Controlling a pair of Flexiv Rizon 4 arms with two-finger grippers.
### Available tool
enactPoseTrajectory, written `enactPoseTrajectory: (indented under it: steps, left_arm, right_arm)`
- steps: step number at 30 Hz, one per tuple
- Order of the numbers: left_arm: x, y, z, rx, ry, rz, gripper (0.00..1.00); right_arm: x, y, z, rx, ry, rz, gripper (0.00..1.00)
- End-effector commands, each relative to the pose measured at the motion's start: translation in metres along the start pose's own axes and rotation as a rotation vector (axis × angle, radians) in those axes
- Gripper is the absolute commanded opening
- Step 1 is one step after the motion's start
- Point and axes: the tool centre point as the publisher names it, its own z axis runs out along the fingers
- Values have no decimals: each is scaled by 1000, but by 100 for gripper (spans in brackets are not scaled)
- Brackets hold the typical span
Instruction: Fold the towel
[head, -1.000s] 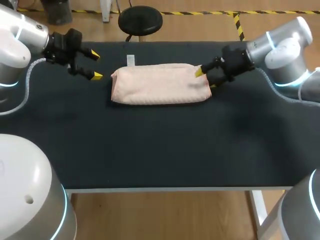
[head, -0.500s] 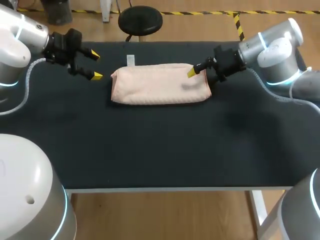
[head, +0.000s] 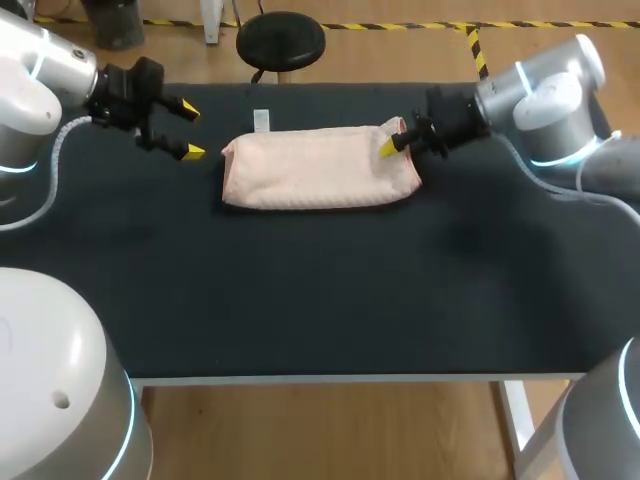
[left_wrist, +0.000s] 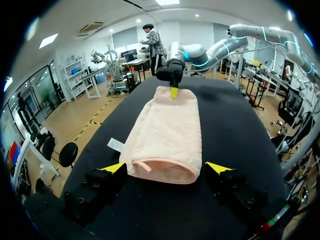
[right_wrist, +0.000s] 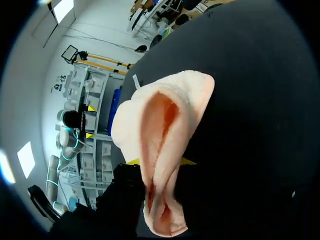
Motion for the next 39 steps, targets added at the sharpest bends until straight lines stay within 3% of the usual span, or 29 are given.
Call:
enactPoseTrajectory:
  steps: [1,7,19,24,30,31,32,33,34,39]
  left_arm:
    - [0,1,1,2,-3,2,100]
    - [0,1,1,2,-3,2,100]
    - [0,1,1,2,-3,2,100]
    - [0,1,1,2,-3,2,100]
    - [0,1,1,2,-3,2,100]
    - [0,1,1,2,-3,2,100]
    - [0,1,1,2,-3,2,100]
    - [0,1,1,2,-3,2,100]
    - [0,1,1,2,-3,2,100]
    - [0,1,1,2,-3,2,100]
  right_arm:
    - [20,8,-6,-3,-22,-23,0]
    - [55,27,2,-7,5,-97,0]
    - [126,45,69,76,159,-227,0]
    - [139,40,102,145,181,-249,0]
    - [135,40,134,176,160,-231,0]
    - [136,41,139,181,161,-226,31]
    - [140,41,143,186,163,-236,49]
    - [144,41,147,188,172,-244,89]
    - [148,42,151,193,174,-257,100]
    - [164,40,164,206,232,-291,100]
